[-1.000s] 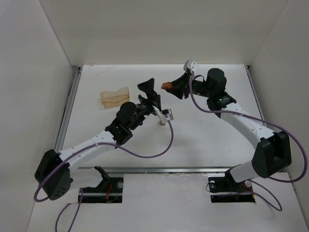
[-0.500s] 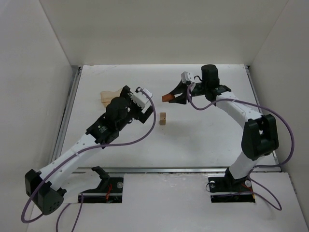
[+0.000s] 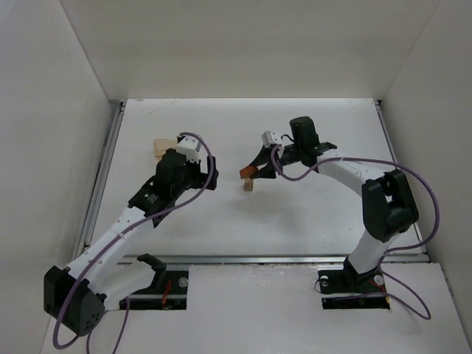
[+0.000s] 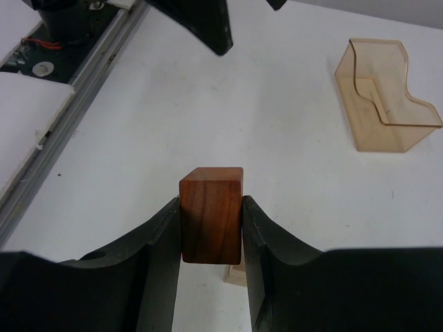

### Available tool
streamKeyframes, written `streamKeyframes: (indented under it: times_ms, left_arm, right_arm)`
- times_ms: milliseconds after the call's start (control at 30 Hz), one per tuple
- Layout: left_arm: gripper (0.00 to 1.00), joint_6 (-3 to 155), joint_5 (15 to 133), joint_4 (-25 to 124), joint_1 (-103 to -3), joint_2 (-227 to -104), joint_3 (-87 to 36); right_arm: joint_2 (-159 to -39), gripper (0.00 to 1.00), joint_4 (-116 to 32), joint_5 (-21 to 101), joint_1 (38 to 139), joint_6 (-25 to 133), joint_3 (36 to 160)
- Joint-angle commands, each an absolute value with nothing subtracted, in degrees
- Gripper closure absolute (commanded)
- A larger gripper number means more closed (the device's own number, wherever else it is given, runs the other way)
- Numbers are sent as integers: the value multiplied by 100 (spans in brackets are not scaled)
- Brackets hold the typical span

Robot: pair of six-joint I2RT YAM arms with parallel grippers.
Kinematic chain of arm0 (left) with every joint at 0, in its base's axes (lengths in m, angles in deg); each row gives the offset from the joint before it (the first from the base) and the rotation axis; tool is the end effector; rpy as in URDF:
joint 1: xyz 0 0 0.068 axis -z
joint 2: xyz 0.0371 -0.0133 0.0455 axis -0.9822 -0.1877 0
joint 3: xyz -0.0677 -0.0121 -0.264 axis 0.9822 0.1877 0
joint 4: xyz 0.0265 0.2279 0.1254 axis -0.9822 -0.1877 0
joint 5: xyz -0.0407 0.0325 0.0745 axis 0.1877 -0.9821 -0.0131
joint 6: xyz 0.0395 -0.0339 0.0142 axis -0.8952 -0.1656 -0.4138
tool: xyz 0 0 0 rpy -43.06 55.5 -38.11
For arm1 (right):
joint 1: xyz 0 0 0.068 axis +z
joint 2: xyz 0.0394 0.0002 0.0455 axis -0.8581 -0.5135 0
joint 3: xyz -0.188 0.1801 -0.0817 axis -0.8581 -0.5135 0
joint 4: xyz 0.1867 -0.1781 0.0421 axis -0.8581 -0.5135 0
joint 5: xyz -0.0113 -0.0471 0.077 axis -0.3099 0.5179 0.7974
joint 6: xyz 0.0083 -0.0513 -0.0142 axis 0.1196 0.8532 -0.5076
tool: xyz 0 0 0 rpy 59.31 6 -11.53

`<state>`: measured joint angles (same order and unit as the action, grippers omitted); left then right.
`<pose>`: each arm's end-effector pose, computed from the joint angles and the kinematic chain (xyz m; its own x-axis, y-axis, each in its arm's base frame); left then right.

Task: Build the wood block tower

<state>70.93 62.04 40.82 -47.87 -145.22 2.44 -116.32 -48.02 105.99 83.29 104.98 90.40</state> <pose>0.1947 -0.1158 0.3089 -0.3125 0.0499 -0.9486 0.4344 0.8956 -0.0960 0.3215 0.1817 0.2534 0.1780 -0.1403 -0.9740 -0.9671 -0.2080 -0.1468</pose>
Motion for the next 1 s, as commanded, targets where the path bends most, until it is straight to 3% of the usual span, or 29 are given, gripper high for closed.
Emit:
streamKeyframes:
  times_ms: [0, 267, 567, 967]
  left_arm:
    - [0, 7748, 6326, 4174, -5122, -14422, 329]
    - [0, 7748, 6608, 4280, -5395, -14589, 382]
    - [0, 7748, 6608, 4280, -5395, -14694, 382]
    - [0, 7748, 6661, 4332, -5395, -14695, 382]
  right_arm:
    - [-11794, 100, -4436, 10666, 8345, 10718, 9011]
    - [-12032, 100, -4436, 10323, 8345, 10656, 9021]
    - [-11979, 100, -2557, 9910, 8292, 9005, 8379]
    - [-12094, 100, -2405, 9848, 8292, 8696, 8379]
